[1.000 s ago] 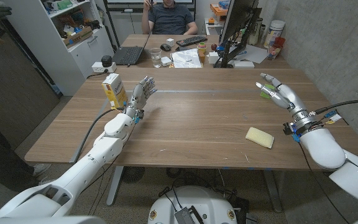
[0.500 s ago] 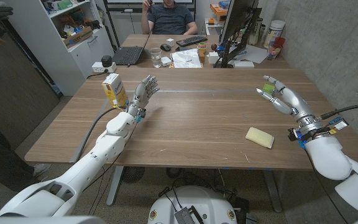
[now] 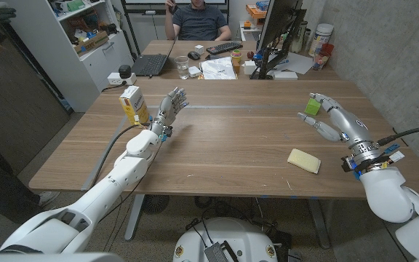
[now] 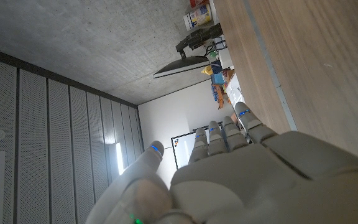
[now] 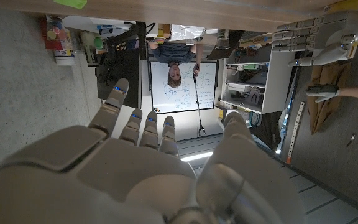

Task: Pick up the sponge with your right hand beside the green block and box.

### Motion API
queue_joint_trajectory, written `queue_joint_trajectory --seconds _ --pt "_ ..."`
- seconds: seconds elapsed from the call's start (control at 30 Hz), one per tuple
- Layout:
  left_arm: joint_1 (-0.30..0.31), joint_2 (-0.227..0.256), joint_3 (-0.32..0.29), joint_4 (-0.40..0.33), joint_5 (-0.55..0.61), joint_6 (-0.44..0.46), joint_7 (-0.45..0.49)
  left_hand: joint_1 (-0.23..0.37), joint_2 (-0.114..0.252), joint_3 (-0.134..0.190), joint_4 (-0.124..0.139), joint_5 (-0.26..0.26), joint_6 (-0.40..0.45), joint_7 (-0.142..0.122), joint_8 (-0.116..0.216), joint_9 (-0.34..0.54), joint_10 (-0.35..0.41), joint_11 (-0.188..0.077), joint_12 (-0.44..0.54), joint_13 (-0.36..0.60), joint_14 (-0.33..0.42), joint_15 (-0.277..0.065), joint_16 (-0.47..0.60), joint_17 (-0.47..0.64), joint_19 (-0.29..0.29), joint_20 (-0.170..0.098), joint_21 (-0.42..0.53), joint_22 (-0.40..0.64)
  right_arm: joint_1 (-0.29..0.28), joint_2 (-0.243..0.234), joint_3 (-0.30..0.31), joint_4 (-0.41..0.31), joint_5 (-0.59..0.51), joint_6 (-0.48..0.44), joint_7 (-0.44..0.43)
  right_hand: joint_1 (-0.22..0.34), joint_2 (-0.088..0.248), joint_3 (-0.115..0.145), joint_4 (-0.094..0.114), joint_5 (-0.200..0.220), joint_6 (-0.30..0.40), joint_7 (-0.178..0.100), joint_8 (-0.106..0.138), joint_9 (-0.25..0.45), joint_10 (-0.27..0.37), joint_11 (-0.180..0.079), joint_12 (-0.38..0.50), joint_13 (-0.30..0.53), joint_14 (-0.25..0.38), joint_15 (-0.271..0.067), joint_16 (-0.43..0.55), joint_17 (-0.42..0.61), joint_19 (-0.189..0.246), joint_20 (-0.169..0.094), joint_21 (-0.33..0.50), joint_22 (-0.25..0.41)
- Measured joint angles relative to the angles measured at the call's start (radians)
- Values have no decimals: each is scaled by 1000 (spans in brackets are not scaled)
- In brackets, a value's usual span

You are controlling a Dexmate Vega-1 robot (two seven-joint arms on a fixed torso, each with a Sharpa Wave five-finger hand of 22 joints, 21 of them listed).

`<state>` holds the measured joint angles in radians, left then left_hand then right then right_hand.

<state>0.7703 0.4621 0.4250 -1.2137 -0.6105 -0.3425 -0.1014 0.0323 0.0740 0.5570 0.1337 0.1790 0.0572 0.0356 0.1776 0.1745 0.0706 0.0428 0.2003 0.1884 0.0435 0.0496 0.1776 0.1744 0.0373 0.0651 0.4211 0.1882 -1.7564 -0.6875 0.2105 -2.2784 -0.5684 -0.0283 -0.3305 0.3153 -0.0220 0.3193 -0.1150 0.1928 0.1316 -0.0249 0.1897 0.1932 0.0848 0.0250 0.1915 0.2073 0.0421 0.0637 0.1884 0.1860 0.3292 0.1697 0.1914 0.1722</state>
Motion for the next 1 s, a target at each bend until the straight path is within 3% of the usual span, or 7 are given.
queue_joint_trajectory --seconds 0.23,0.33,0.57,0.67,0.8,1.0 --pt "-3 -3 5 2 5 0 -3 0 0 0 0 0 0 0 0 0 0 0 0 0 0 0 0 0 0 0 0 0 -39 27 -14 -50 -114 -47 0 33 -4 8 -16 7 -8 -7 0 0 -38 -17 -6 0 -29 -2 -4 0 -20 20 -7 -2" --pt "-5 -2 7 2 10 2 -3 0 0 0 0 0 0 0 0 0 0 0 0 0 0 0 4 0 0 0 0 0 -44 27 -17 -59 -145 -65 10 60 -18 9 -31 13 -53 -12 -3 1 -78 -23 -10 0 -58 1 -4 0 -25 25 -7 -5" --pt "-8 5 16 -7 32 5 6 0 0 -4 4 0 0 0 0 0 0 0 0 0 0 0 4 0 0 0 0 0 -49 26 -28 -76 -202 -115 55 86 -28 5 -36 19 -107 -11 -9 5 -139 -21 -17 0 -100 8 -8 0 -29 29 -7 -5" --pt "-8 6 18 -10 37 6 9 0 0 -4 4 0 0 0 0 0 0 0 0 0 0 0 4 0 0 0 0 0 -48 21 -37 -82 -226 -143 83 95 -37 2 -38 22 -118 -30 -9 5 -161 -29 -17 0 -112 9 -8 0 -40 40 -6 -5" --pt "-8 7 21 -14 41 8 12 0 0 -4 4 0 0 0 0 0 0 0 0 0 0 0 4 0 3 3 0 0 -44 12 -47 -88 -250 -177 116 106 -37 1 -40 30 -107 -80 -4 5 -182 -50 -14 0 -112 9 -8 0 -39 39 -6 -5" --pt "-10 7 25 -16 46 10 15 0 0 -8 0 0 0 0 0 0 0 0 0 0 0 0 4 0 3 3 0 0 -39 -5 -58 -98 -272 -229 180 133 -35 1 -40 38 -92 -111 4 5 -203 -57 -14 -2 -135 18 -8 0 -39 39 -6 -5"
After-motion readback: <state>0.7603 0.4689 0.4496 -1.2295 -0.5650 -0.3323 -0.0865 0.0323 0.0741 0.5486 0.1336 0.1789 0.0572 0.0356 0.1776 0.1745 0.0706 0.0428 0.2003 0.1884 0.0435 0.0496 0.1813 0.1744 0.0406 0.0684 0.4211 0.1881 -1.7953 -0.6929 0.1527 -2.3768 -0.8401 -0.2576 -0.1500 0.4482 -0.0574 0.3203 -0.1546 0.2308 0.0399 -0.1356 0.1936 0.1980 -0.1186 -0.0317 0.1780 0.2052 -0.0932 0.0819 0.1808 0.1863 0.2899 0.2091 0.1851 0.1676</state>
